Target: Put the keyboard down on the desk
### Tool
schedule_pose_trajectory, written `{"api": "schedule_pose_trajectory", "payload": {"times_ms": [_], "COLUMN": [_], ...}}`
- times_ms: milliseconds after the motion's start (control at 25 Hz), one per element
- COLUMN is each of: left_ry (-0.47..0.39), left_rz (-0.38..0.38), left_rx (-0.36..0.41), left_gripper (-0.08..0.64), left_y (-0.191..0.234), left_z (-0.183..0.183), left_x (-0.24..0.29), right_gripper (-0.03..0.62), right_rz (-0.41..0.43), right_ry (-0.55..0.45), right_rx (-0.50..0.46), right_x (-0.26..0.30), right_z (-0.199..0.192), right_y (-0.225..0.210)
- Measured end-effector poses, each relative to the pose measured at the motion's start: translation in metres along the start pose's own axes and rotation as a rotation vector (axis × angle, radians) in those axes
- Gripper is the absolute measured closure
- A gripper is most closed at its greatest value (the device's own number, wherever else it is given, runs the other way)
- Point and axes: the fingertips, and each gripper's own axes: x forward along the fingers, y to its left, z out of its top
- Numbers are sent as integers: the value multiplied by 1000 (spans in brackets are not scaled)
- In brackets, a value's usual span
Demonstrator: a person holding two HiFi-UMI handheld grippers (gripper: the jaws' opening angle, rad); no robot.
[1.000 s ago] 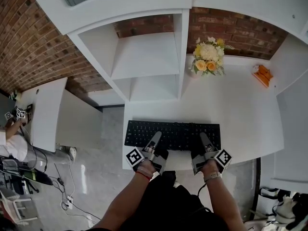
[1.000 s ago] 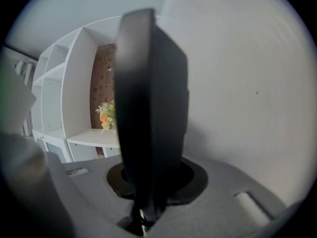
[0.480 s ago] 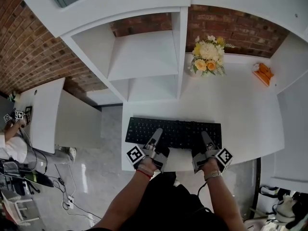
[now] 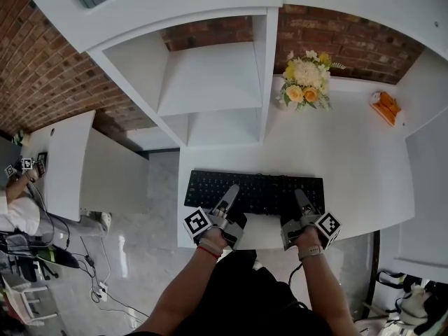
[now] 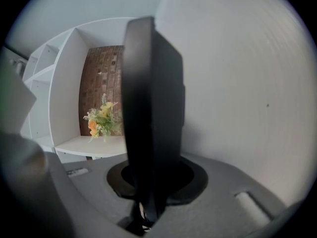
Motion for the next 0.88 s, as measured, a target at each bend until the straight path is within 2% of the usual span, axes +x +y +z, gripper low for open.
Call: {"api": "schedule_pose_trajectory", "payload": {"times_ms": [240, 480, 560, 760, 880], "left_ry": [43, 181, 233, 414, 487], "left_rz": [-8, -5, 4, 66, 87], "left_rx": [33, 153, 212, 448, 542], "left_gripper": [267, 264, 259, 228, 207], "left_y": [-4, -9, -9, 0, 1], "left_z": [-9, -32, -39, -57, -65], "left_x": [-5, -16, -18, -29, -31], "right_gripper": [528, 528, 528, 528, 528], "right_rz": [12, 0, -14, -23, -21], "right_ry": [0, -4, -9, -12, -8], "right_rx": [7, 14, 16, 17, 22], "right_x": [3, 4, 3, 3, 4], "right_z": [2, 3, 3, 4, 5], "right_y": [-1, 0, 0, 0, -1]}}
